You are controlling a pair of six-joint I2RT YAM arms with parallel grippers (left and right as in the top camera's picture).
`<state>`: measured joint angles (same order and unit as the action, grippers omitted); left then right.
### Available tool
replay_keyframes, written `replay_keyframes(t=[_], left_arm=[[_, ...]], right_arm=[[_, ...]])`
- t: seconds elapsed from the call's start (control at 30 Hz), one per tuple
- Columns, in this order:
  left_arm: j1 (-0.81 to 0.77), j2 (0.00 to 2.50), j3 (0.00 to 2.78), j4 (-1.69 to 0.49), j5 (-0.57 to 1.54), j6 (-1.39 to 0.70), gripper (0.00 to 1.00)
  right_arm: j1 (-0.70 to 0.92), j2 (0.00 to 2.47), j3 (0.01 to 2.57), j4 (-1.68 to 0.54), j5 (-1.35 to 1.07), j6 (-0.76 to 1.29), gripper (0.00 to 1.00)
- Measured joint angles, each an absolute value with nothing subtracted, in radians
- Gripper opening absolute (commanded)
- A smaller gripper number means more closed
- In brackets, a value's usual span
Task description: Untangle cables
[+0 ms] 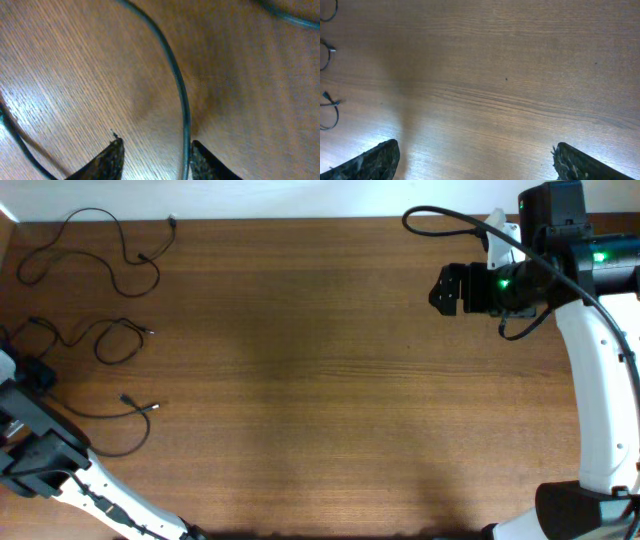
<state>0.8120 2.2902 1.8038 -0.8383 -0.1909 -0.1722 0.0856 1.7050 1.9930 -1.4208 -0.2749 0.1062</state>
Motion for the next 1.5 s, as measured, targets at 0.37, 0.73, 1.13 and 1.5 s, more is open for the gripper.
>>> replay_keyframes(t=[0.37, 0.73, 1.13, 1.5], left_arm=[[0.807, 2.054, 1.866, -0.859, -0.06, -0.247, 0.62], [0.807, 2.061, 1.878, -0.954, -0.177, -0.259, 0.58], [0.857, 2.245, 1.874, -0.98, -0.283, -0.243, 0.6], [0.937, 2.334, 1.87, -0.942, -0.216, -0.239, 0.55]], right_arm=[[0.086, 1.705, 1.993, -1.422, -0.275, 0.107, 0.99], [0.086, 1.705, 1.993, -1.428, -0.275, 0.106, 0.98], [0.086, 1.705, 1.993, -1.428, -0.274, 0.105, 0.99], [0.086, 1.705, 1.993, -1.428, -0.274, 0.106, 0.99]])
